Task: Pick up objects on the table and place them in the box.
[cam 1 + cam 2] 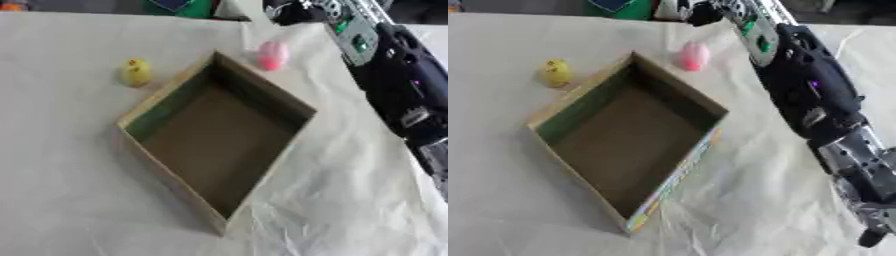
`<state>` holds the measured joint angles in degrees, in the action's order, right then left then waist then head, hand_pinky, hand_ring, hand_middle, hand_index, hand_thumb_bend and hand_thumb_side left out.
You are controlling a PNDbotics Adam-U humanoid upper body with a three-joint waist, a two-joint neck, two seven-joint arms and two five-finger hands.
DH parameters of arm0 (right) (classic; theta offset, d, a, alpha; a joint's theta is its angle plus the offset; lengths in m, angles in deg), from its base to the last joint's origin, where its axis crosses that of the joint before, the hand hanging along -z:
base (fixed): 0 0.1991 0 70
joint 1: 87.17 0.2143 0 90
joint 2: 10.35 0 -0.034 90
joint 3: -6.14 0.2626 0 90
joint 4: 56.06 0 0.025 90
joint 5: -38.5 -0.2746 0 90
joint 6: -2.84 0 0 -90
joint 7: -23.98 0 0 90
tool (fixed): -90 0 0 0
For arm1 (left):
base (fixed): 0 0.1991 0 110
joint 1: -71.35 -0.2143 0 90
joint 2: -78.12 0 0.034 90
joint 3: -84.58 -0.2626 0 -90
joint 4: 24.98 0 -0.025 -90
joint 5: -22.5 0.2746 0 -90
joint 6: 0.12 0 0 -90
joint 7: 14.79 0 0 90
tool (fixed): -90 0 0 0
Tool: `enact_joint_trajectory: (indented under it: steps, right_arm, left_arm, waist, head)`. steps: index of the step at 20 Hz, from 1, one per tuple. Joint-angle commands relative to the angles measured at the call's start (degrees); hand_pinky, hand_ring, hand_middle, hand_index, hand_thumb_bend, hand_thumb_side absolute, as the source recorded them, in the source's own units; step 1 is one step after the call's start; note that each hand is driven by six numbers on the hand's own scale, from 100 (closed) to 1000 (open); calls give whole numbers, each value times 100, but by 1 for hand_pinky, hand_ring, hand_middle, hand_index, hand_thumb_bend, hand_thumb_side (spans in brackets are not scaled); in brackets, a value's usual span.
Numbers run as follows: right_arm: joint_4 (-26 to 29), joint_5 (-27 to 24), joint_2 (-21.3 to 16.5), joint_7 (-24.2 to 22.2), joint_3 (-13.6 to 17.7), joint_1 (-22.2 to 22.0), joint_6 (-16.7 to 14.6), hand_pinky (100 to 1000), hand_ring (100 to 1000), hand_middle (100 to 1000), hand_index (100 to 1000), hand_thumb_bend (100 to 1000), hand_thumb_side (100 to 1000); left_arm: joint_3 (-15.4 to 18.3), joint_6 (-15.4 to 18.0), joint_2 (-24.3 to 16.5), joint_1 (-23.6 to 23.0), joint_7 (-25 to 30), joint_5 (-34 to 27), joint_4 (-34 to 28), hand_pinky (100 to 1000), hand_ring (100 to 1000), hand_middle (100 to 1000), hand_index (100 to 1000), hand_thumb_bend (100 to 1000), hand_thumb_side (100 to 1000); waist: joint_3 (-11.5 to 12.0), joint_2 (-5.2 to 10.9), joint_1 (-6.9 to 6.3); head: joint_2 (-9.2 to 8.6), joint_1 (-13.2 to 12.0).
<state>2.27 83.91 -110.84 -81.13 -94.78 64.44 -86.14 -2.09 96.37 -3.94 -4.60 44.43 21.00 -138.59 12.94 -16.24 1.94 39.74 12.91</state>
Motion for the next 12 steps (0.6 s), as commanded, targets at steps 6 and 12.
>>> enact_joint_trajectory:
  steps: [6, 12]
  right_arm:
    - [-4, -60, -241, -654, 164, 61, -254, 786, 819, 735, 895, 100, 601]
    - [-84, 167, -284, -868, 239, 40, -263, 795, 842, 761, 945, 100, 760]
  left_arm:
    - [-3, -15, -45, 38, 26, -24, -98, 450, 572, 579, 756, 100, 1000]
    - [-15, -21, -36, 43, 42, -28, -98, 450, 572, 578, 755, 100, 1000]
  waist:
    - [0, 88, -17]
    - [7, 68, -18]
  head:
    - [-58, -41]
    - [-86, -64]
